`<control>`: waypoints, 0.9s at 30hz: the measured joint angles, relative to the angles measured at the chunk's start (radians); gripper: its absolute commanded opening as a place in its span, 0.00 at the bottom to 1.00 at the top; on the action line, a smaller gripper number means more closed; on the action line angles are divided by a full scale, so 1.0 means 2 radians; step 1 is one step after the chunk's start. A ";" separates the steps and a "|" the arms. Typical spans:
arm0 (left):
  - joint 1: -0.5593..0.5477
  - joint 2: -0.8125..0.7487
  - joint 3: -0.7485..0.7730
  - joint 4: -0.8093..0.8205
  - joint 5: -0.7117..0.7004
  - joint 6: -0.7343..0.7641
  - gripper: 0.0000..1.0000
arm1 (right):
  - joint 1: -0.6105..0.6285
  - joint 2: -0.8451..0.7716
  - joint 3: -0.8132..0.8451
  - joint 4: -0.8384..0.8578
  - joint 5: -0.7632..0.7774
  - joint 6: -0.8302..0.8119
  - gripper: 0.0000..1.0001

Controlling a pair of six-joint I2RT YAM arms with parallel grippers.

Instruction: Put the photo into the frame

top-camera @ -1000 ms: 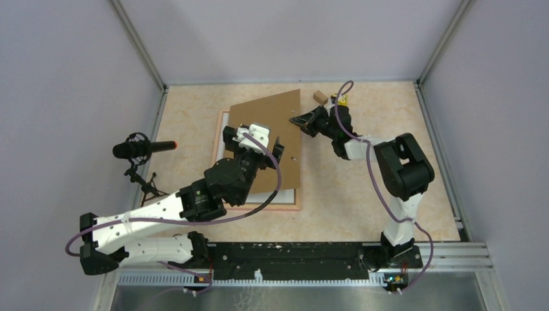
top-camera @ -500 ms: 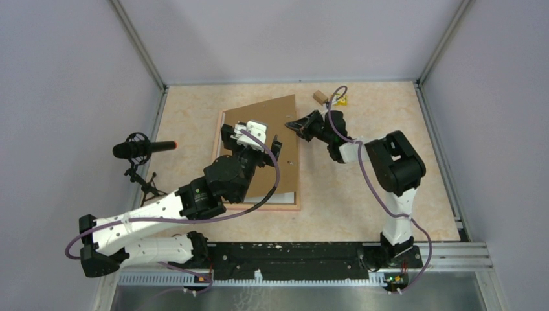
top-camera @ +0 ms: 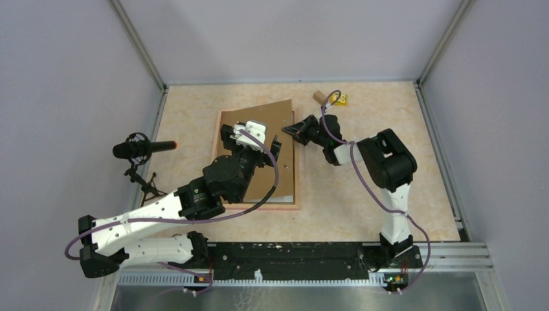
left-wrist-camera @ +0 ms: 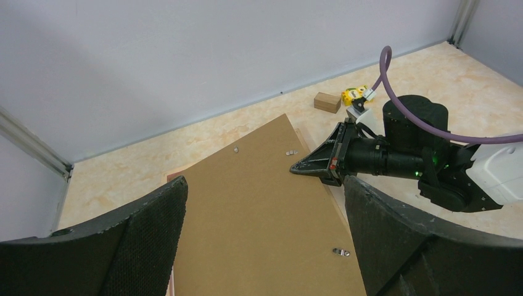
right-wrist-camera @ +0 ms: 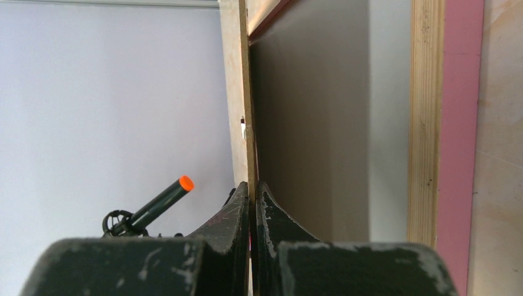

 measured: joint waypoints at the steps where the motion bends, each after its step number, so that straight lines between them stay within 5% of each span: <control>1: 0.000 -0.001 0.000 0.000 0.000 0.000 0.99 | 0.001 0.001 0.001 0.000 0.002 -0.002 0.00; 9: 0.003 -0.004 0.000 -0.003 0.003 -0.007 0.99 | 0.015 0.002 0.001 0.000 0.025 -0.007 0.00; 14: 0.005 -0.004 0.000 -0.006 0.004 -0.009 0.99 | 0.034 0.002 0.001 -0.006 0.051 -0.010 0.23; 27: 0.006 -0.004 0.000 -0.006 0.005 -0.011 0.99 | 0.065 -0.017 0.029 -0.167 0.127 -0.093 0.59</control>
